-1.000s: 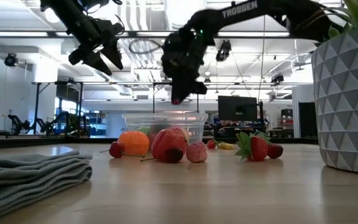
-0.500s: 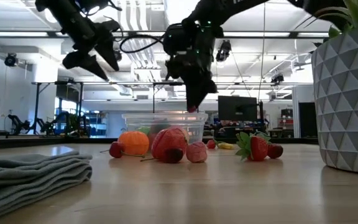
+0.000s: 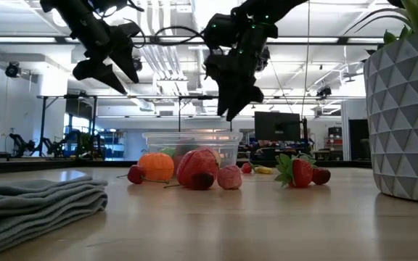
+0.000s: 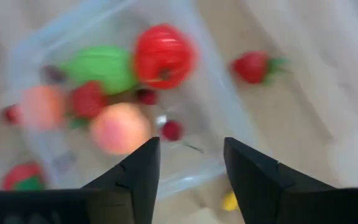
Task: Pick and placing Produce into tupperware
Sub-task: Put the red cherry into the transparent bin
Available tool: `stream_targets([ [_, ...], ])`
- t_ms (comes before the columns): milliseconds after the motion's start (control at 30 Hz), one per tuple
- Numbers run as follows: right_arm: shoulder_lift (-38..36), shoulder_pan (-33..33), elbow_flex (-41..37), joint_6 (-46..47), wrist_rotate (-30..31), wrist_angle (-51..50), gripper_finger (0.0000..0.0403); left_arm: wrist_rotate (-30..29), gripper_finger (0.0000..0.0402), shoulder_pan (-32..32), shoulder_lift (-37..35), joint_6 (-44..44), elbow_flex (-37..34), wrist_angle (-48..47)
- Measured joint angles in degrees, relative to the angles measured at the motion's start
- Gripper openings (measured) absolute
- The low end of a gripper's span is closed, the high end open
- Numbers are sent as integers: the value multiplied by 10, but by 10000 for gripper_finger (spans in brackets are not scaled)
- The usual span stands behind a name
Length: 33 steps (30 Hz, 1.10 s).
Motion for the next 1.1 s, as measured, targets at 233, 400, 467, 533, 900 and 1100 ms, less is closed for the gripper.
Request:
stream_targets([
  [233,-32,0,-3,11,124,-14,196,34,226,-1,0,142,-12,5],
  [400,-70,1,-27,9,131,-67,195,122,226,-4,0,270,-48,5],
  [467,-98,5,-55,16,145,-74,195,147,226,-4,0,282,-68,8],
  [533,-132,9,-90,33,163,-73,195,163,226,-7,0,281,-91,17],
  [900,-309,18,-296,201,194,-50,196,185,226,-139,0,314,-205,175],
  [1100,-366,18,-363,237,193,-15,196,117,226,-205,17,314,-232,273],
])
